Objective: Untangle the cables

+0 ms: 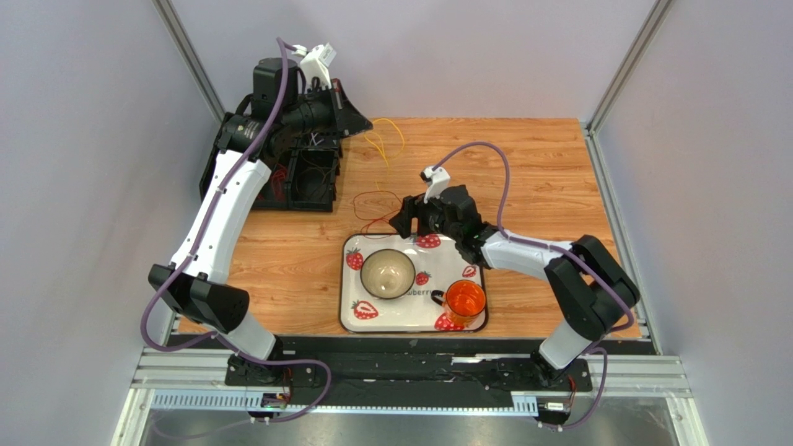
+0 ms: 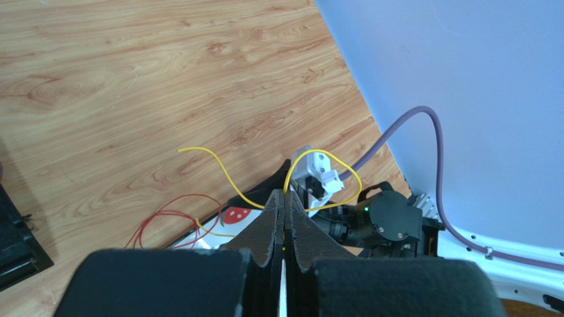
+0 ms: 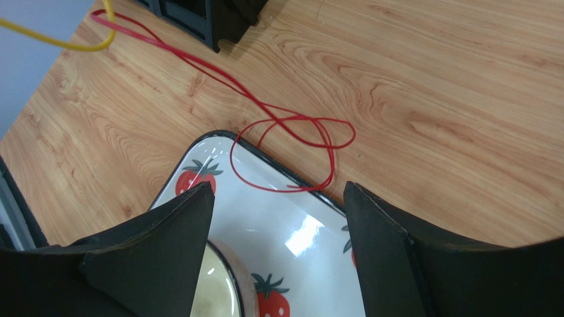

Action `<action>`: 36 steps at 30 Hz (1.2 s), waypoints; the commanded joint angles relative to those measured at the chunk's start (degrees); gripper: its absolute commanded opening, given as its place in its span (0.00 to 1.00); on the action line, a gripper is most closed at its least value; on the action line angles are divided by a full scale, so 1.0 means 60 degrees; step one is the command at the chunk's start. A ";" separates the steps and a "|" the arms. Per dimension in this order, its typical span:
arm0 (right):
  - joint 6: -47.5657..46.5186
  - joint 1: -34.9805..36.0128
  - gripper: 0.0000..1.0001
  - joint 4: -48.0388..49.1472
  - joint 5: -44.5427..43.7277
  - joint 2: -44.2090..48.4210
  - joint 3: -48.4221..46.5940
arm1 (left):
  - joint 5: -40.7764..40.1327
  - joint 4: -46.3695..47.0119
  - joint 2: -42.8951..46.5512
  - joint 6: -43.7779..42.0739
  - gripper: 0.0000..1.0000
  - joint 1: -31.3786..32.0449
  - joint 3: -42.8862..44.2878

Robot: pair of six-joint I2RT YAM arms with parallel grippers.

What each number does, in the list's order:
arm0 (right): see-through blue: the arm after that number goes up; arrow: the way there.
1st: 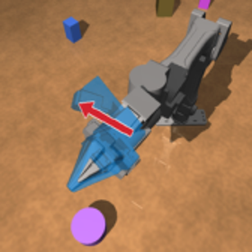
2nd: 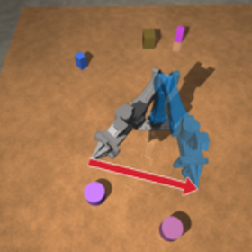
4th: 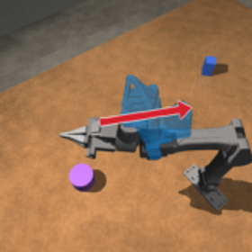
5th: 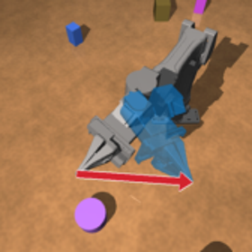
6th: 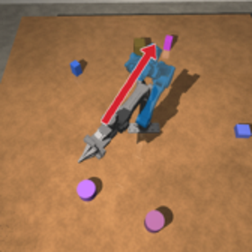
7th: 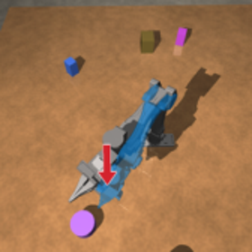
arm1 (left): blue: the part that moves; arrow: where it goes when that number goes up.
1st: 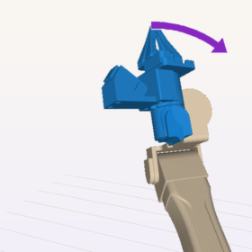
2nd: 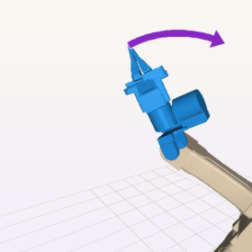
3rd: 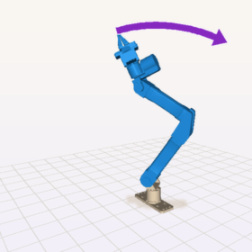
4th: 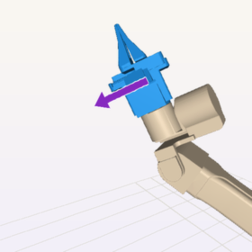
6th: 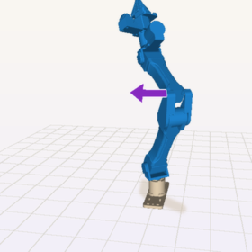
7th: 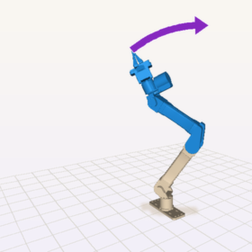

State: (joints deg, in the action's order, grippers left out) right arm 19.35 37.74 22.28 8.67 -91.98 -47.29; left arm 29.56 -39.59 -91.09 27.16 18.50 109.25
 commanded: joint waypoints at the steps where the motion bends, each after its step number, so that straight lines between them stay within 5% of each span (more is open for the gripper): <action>1: -0.0632 0.0009 0.76 0.0651 -0.0358 -0.0489 -0.0819 | 0.0156 0.0154 -0.0096 -0.0176 0.00 -0.0022 0.0043; 6: -0.1292 -0.0034 0.73 0.0110 -0.1283 -0.0927 -0.1581 | 0.0346 0.0300 -0.0214 -0.0030 0.00 -0.0007 0.0058; 9: -0.1351 -0.0020 0.62 0.0051 -0.1123 -0.1221 -0.1946 | 0.0405 0.0373 -0.0214 0.0015 0.00 -0.0007 0.0058; 12: -0.1351 -0.0020 0.35 0.0094 -0.1253 -0.1295 -0.1934 | 0.0332 0.0359 -0.0229 0.0000 0.00 -0.0007 0.0131; 13: -0.1336 -0.0020 0.08 0.0167 -0.1254 -0.1223 -0.1875 | 0.0303 0.0315 -0.0229 -0.0014 0.00 -0.0007 0.0146; 14: -0.1336 -0.0020 0.00 0.0211 -0.1297 -0.1164 -0.1802 | 0.0274 0.0286 -0.0243 -0.0029 0.00 -0.0007 0.0175; 22: -0.0577 -0.0341 0.00 -0.0459 -0.1941 -0.1528 -0.2151 | -0.0194 -0.1279 -0.0493 -0.0513 0.00 -0.0329 0.2004; 30: 0.1650 -0.2039 0.00 -0.2073 -0.2398 -0.2115 -0.2711 | -0.0253 -0.1911 0.0225 -0.0205 0.00 -0.2569 0.3660; 36: 0.2589 -0.2832 0.00 -0.2015 -0.1754 -0.2247 -0.2504 | -0.0766 -0.1224 0.1162 -0.0058 0.00 -0.3567 0.2800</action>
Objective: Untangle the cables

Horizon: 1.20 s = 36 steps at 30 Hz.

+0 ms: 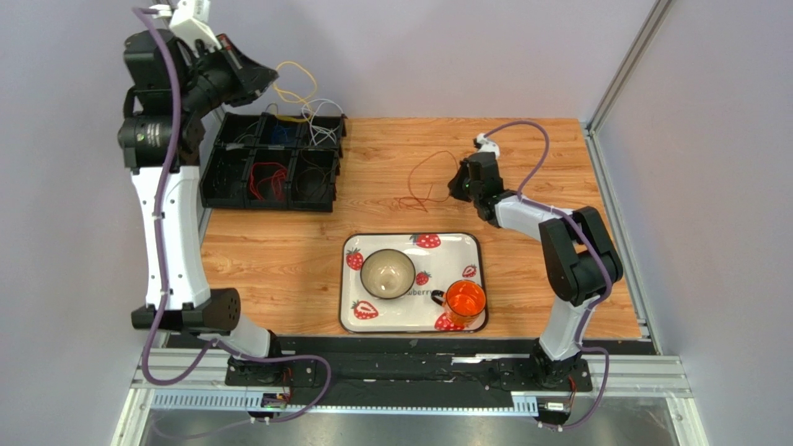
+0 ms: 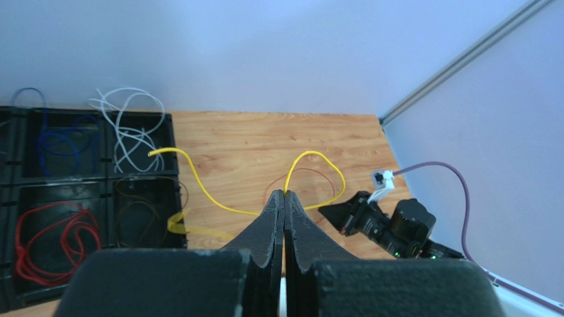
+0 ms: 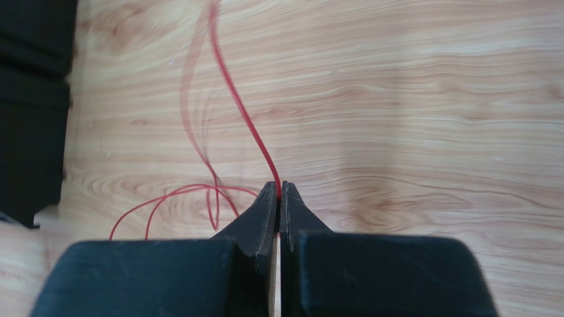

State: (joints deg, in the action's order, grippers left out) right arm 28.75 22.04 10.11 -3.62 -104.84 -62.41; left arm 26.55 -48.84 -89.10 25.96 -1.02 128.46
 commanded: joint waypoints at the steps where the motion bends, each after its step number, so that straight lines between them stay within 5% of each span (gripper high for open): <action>1: 0.1009 -0.0217 0.00 0.0043 0.0411 -0.0149 -0.0042 | -0.0438 0.0361 0.0875 0.0098 0.00 -0.0387 -0.0535; 11: 0.0994 -0.0231 0.00 0.0000 0.1013 -0.0369 -0.0247 | -0.1362 0.1928 0.1242 0.0303 0.00 -0.1236 -0.3741; 20: 0.1096 -0.0304 0.00 -0.0044 0.1233 -0.0662 -0.0423 | -0.3236 0.2676 0.0861 0.0508 0.00 -0.1573 -0.4667; 28: 0.1170 -0.0305 0.00 0.0219 0.1394 -0.0911 -0.0452 | -0.5082 0.3437 -0.0410 0.1325 0.00 -0.1632 -0.4595; 36: 0.1184 -0.0319 0.00 0.0322 0.1526 -0.1057 -0.0511 | -0.5476 0.3045 -0.3574 0.1709 0.00 -0.1618 -0.1639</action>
State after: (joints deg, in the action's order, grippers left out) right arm 35.18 20.43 9.67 4.91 -110.61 -63.37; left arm -3.27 -30.33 -103.35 33.71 -10.28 108.79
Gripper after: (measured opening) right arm 0.011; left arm 0.007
